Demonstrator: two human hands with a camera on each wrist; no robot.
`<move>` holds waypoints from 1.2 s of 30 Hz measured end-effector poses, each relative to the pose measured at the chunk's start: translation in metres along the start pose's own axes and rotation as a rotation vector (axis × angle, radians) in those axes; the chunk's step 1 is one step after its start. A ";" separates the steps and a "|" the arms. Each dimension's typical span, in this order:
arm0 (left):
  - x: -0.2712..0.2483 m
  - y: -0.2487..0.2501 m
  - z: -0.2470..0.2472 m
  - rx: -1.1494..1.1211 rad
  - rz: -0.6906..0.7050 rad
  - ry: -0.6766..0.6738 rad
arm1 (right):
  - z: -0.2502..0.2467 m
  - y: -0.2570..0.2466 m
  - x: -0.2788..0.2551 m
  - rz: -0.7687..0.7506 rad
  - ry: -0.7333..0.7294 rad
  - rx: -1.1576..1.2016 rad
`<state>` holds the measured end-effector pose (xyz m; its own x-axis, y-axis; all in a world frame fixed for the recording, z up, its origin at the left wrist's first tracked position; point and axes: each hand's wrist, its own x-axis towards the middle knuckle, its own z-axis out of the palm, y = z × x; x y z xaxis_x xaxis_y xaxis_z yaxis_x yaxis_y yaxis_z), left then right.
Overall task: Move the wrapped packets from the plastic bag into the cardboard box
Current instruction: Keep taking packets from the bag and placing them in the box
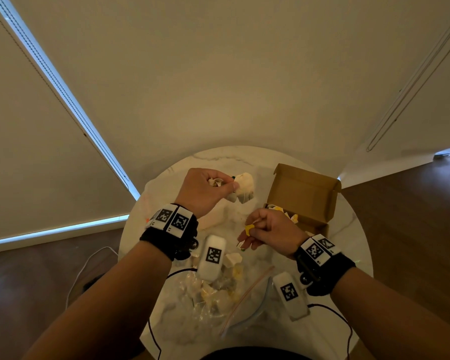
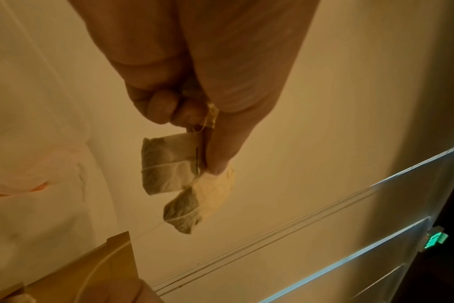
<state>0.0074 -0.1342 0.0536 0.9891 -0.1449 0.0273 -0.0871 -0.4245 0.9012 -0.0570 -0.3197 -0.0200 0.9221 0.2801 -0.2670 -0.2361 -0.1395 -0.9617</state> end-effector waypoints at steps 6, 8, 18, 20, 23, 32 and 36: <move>-0.001 0.005 -0.003 -0.014 0.013 -0.034 | -0.008 0.004 0.003 0.035 0.182 0.026; -0.001 0.004 -0.005 -0.020 0.014 -0.047 | -0.012 0.004 0.006 0.042 0.242 -0.094; -0.002 0.005 -0.012 0.013 0.032 -0.023 | -0.012 -0.001 0.012 0.122 0.180 -0.030; -0.004 0.005 -0.010 0.039 0.043 -0.037 | -0.013 -0.004 0.016 0.117 0.193 0.008; -0.008 0.006 -0.007 0.069 0.090 -0.105 | -0.013 -0.014 0.021 0.081 0.236 0.028; -0.018 0.000 -0.005 0.178 -0.009 -0.327 | -0.021 -0.054 0.026 -0.068 0.344 -0.046; -0.018 -0.008 0.000 0.164 -0.071 -0.343 | -0.022 -0.071 0.018 -0.075 0.279 -0.084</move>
<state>-0.0100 -0.1283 0.0462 0.8986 -0.3886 -0.2037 -0.0653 -0.5776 0.8137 -0.0172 -0.3259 0.0448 0.9874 0.0228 -0.1563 -0.1482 -0.2096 -0.9665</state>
